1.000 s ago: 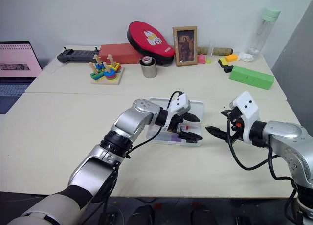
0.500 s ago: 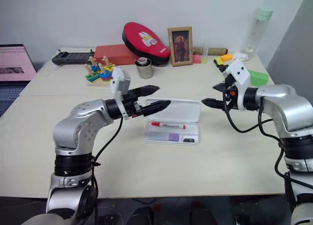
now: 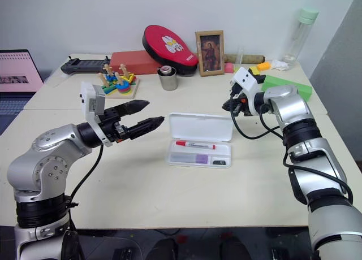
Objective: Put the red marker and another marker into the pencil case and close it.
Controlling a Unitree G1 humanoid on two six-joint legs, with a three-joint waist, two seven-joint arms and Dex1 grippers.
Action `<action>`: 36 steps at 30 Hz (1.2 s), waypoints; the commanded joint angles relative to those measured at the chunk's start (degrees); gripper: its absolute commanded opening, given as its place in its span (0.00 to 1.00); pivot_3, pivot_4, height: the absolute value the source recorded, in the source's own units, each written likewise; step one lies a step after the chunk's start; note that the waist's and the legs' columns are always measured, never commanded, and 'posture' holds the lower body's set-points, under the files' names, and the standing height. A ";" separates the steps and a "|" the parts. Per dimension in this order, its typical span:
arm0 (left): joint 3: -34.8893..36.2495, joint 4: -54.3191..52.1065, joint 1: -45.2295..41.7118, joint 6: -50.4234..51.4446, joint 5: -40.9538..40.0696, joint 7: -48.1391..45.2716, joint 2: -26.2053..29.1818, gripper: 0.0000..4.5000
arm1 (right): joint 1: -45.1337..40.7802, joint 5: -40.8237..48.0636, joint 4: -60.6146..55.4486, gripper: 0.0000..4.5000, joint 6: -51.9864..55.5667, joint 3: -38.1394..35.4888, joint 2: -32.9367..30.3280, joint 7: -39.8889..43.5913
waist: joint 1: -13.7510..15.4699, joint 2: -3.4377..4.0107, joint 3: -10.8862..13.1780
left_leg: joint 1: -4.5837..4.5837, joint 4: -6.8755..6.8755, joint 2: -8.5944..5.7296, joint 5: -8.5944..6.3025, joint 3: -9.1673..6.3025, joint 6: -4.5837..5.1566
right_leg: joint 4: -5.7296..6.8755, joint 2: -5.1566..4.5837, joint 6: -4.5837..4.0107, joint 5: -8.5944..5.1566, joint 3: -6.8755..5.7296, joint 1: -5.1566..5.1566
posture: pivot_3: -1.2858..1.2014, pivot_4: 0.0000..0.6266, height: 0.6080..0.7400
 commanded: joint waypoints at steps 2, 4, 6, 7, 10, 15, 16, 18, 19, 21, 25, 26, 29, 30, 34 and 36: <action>0.80 -2.71 0.50 -0.23 -2.61 1.57 1.72 1.00 | -3.69 -4.89 6.84 0.01 -5.58 -0.21 1.96 -0.91 | -0.34 0.02 0.01 | 0.01 0.00 0.00 0.01 0.01 -0.01 | 0.01 0.00 -0.02 0.01 0.00 -0.02 | 0.52 0.24 1.00; 0.65 -2.81 0.27 -0.02 -3.53 2.38 1.78 1.00 | -3.74 -6.00 7.74 0.01 -6.44 -0.06 2.54 0.49 | -0.36 0.02 0.01 | 0.01 0.00 0.01 0.01 0.01 -0.01 | 0.05 0.01 -0.03 0.02 0.00 -0.03 | 0.52 0.24 1.00; 0.51 -2.95 0.38 0.16 -4.23 2.75 2.20 1.00 | -3.35 -6.05 6.72 0.01 -6.57 -0.44 2.58 2.91 | -0.36 0.02 0.01 | 0.01 -0.01 0.01 0.01 0.01 -0.01 | 0.04 0.00 -0.03 0.02 0.00 -0.02 | 0.52 0.24 1.00; 0.40 -2.97 0.55 0.27 -4.45 2.76 2.60 1.00 | -3.03 -5.80 5.59 0.01 -6.34 -0.67 2.44 4.32 | -0.36 0.02 0.01 | 0.01 -0.01 0.00 0.01 0.01 -0.02 | 0.03 0.00 -0.03 0.02 0.00 -0.02 | 0.52 0.24 1.00; 0.24 -2.56 1.09 -0.01 -4.94 2.05 4.05 1.00 | -1.39 -5.50 1.03 0.01 -5.61 -0.61 1.45 8.61 | -0.36 0.04 0.03 | 0.01 -0.02 0.00 0.01 0.01 -0.02 | 0.04 0.00 -0.04 0.02 0.00 -0.03 | 0.52 0.24 1.00; 0.67 -2.43 2.43 0.42 -7.71 -0.75 7.21 1.00 | 2.92 -4.64 -10.19 0.01 -2.41 -0.59 -0.10 12.41 | -0.28 0.04 0.02 | 0.01 -0.03 0.00 0.00 0.01 -0.01 | 0.02 0.00 -0.04 0.02 0.00 -0.01 | 0.52 0.24 1.00; 0.51 -2.28 2.81 0.23 -7.73 -1.31 8.06 1.00 | 4.14 -4.11 -13.39 0.01 -1.27 -0.56 -0.47 13.31 | -0.28 0.04 0.02 | 0.01 -0.03 0.01 0.00 0.01 -0.01 | 0.02 0.00 -0.04 0.02 0.00 -0.01 | 0.52 0.24 1.00; -0.09 -1.77 3.79 -0.37 -7.26 -2.62 9.80 1.00 | 6.68 -3.92 -18.78 0.01 0.66 0.07 -1.11 14.40 | -0.31 0.05 0.03 | 0.01 -0.03 0.01 0.00 0.00 0.00 | 0.04 0.00 -0.04 0.02 0.00 -0.02 | 0.52 0.24 1.00; -0.34 -1.56 4.14 -0.62 -7.10 -3.06 10.39 1.00 | 7.61 -4.16 -20.49 0.01 1.47 0.34 -1.25 14.51 | -0.32 0.05 0.03 | 0.02 -0.02 0.01 0.00 0.00 0.00 | 0.06 0.01 -0.04 0.02 0.00 -0.02 | 0.52 0.24 1.00; -0.57 -1.36 4.46 -0.79 -7.38 -3.52 11.03 1.00 | 9.37 -5.01 -22.41 0.01 2.26 0.90 -1.25 14.10 | -0.27 0.05 0.03 | 0.03 -0.02 0.01 -0.01 0.00 0.01 | 0.06 0.01 -0.04 0.02 0.00 -0.02 | 0.52 0.24 1.00; -0.52 -2.06 5.82 -0.34 -8.37 -5.18 12.42 1.00 | 12.80 -4.56 -27.27 0.01 4.58 1.48 -1.49 14.53 | -0.19 0.04 0.02 | 0.02 0.00 0.01 -0.05 -0.01 0.09 | 0.05 0.01 -0.03 0.02 -0.01 -0.01 | 0.52 0.24 1.00; -0.51 -2.18 6.22 -0.36 -8.45 -5.62 12.76 1.00 | 13.45 -4.35 -28.40 0.01 5.09 1.59 -1.57 14.71 | -0.22 0.04 0.02 | 0.03 0.00 0.01 -0.05 0.00 0.09 | 0.06 0.01 -0.03 0.02 0.00 -0.01 | 0.52 0.24 1.00; -0.94 -2.33 7.53 -0.97 -8.05 -6.74 13.51 1.00 | 16.43 -3.41 -32.59 0.01 6.40 2.60 -1.97 16.25 | -0.20 0.04 0.02 | 0.02 -0.02 0.01 -0.05 0.00 0.09 | 0.04 0.01 -0.03 0.02 -0.01 -0.03 | 0.52 0.24 1.00; -1.17 -2.36 7.87 -1.19 -7.78 -7.06 13.75 1.00 | 17.10 -3.45 -33.25 0.01 6.76 2.91 -1.85 16.23 | -0.21 0.04 0.02 | 0.02 -0.02 0.01 -0.05 0.00 0.10 | 0.03 0.01 -0.03 0.02 -0.01 -0.02 | 0.52 0.24 1.00; -1.47 -2.18 8.30 -1.74 -7.50 -7.46 14.13 1.00 | 19.51 -5.40 -32.70 0.01 6.62 5.14 -0.90 14.51 | -0.17 0.04 0.02 | 0.03 -0.01 0.02 -0.06 0.00 0.10 | 0.03 0.01 -0.03 0.02 -0.01 -0.02 | 0.52 0.24 1.00; -1.64 -2.17 8.35 -1.74 -7.52 -7.70 14.34 1.00 | 20.46 -7.24 -30.88 0.01 5.50 6.75 -0.62 13.22 | -0.18 0.00 0.00 | 0.03 0.00 0.01 -0.06 0.00 0.10 | 0.04 0.01 -0.03 0.02 -0.01 -0.01 | 0.52 0.24 1.00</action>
